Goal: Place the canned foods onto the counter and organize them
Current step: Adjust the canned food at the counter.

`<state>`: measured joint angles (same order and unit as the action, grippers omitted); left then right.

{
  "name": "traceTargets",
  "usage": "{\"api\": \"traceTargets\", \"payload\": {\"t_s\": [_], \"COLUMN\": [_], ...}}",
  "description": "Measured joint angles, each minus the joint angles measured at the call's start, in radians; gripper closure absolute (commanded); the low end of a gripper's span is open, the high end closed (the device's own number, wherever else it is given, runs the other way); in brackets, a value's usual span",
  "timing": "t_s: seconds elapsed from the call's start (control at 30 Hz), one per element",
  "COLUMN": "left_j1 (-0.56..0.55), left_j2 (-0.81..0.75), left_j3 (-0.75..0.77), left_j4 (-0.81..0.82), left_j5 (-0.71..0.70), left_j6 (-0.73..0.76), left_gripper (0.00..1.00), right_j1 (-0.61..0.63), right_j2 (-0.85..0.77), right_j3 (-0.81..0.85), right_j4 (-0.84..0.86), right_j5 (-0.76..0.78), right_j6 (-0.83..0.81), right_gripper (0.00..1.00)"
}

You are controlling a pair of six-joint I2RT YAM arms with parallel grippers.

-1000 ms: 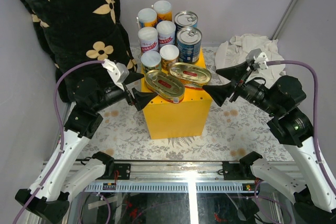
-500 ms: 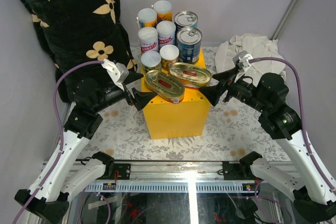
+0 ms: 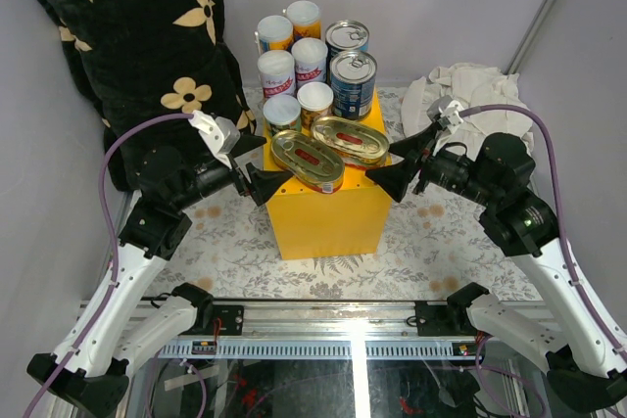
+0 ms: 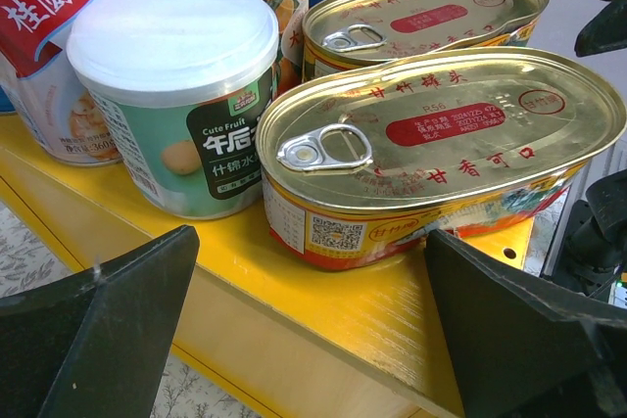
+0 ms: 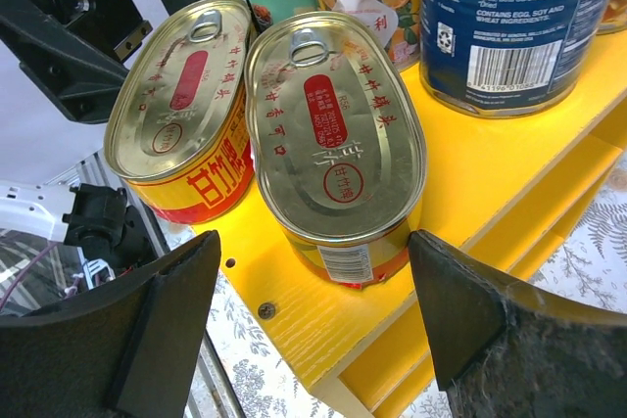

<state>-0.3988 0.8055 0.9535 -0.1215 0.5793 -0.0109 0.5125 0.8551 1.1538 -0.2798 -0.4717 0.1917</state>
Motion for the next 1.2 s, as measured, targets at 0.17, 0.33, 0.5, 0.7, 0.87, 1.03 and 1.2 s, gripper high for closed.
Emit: {"api": "traceTargets", "payload": {"t_s": [0.17,0.33,0.5,0.7,0.87,1.03,1.2], "left_j1": [0.0,0.0,0.0,-0.002,-0.006,-0.01,-0.013], "left_j2": [-0.001,-0.001,-0.001,-0.004,-0.004,-0.003,-0.004], "left_j3": [0.0,0.0,0.0,0.0,0.0,0.005,0.006], "left_j4": [-0.001,-0.001,-0.001,-0.004,-0.005,-0.01,-0.012], "left_j5": [-0.002,-0.006,-0.012,-0.019,-0.029,-0.046,-0.067], "left_j6": [0.0,0.0,-0.001,-0.002,-0.003,-0.011,-0.019], "left_gripper": [0.0,0.0,0.0,0.0,0.0,0.0,0.0], "right_j1": [0.0,0.0,0.001,0.002,0.005,0.023,0.117], "right_j2": [0.003,0.001,-0.031,-0.04,-0.034,-0.002,0.027], "right_j3": [0.002,0.008,0.023,0.137,0.167,0.165,0.152], "right_j4": [-0.001,-0.017,-0.054,-0.085,-0.079,-0.072,-0.064], "right_j5": [-0.026,-0.031,0.005,0.003,-0.053,-0.097,-0.073], "right_j6": [0.0,-0.002,-0.013,-0.037,-0.045,-0.041,-0.037], "right_gripper": [0.17,0.09,0.04,0.2,0.23,0.24,0.25]}}
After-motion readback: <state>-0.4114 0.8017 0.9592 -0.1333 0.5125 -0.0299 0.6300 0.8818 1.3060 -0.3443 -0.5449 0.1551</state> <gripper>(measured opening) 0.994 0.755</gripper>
